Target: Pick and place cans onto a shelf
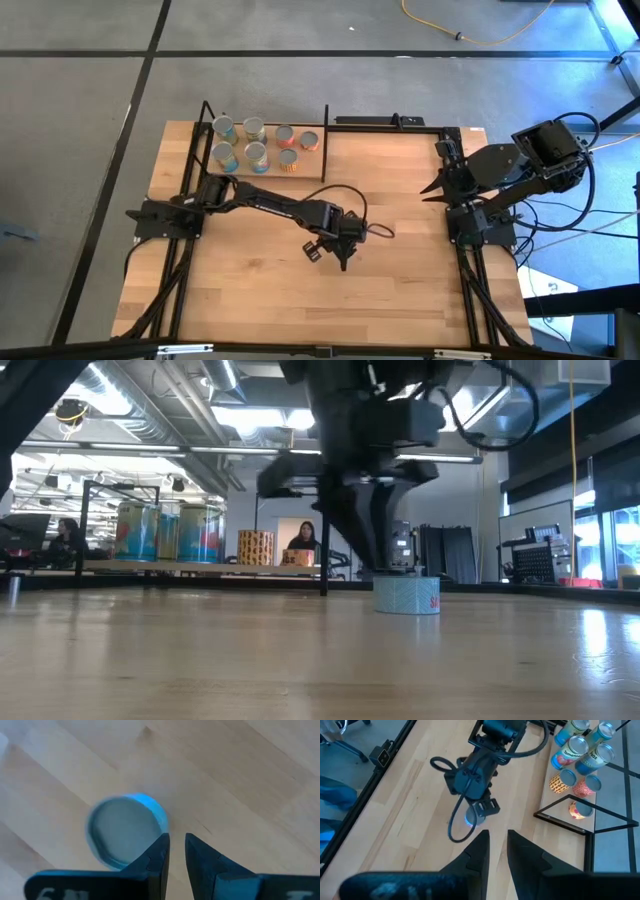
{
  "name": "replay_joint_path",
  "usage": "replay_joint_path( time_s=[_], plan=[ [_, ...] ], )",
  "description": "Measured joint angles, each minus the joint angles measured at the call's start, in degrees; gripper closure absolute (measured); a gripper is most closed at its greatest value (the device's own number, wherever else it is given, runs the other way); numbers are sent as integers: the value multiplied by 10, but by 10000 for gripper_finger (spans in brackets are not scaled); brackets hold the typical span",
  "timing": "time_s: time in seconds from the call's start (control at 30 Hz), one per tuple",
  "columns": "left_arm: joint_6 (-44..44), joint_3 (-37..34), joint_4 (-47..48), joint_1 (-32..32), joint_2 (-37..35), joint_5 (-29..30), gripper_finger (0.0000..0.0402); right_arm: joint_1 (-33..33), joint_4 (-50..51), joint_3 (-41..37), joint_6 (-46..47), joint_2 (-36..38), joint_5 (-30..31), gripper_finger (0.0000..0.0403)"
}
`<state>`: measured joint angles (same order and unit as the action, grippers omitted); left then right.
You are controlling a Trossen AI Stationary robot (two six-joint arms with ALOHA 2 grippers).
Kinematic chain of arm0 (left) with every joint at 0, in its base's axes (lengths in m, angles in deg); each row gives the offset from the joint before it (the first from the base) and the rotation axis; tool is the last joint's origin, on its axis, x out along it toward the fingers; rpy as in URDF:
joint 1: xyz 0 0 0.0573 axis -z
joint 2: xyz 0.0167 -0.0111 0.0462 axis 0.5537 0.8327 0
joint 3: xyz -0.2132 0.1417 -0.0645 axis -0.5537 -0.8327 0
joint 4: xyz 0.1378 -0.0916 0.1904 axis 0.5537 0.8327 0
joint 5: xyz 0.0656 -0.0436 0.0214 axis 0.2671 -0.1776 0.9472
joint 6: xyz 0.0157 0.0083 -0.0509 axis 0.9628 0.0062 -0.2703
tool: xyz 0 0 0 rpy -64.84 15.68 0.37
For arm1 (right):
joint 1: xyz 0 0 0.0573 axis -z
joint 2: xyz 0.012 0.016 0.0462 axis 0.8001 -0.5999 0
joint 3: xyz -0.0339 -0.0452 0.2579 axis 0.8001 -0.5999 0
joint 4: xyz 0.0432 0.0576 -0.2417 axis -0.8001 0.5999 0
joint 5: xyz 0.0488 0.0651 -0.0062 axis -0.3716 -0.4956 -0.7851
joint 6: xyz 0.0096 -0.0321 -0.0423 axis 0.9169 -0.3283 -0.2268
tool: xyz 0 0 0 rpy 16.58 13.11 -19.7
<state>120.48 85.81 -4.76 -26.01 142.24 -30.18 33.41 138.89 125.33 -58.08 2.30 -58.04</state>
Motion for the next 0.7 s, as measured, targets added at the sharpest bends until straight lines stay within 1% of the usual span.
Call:
replay_joint_path(
  time_s=[0.07, 0.17, 0.7],
  plan=[
    [0, 2, -14, -1, 4, -1, 349, 0, 0, 0, 0, 0, 0, 334],
    [-8, 1, -3, -1, 6, 1, 349, 0, 0, 0, 0, 0, 0, 334],
    [-23, 1, -26, -10, 6, 1, 349, 0, 0, 0, 0, 0, 0, 334]
  ],
)
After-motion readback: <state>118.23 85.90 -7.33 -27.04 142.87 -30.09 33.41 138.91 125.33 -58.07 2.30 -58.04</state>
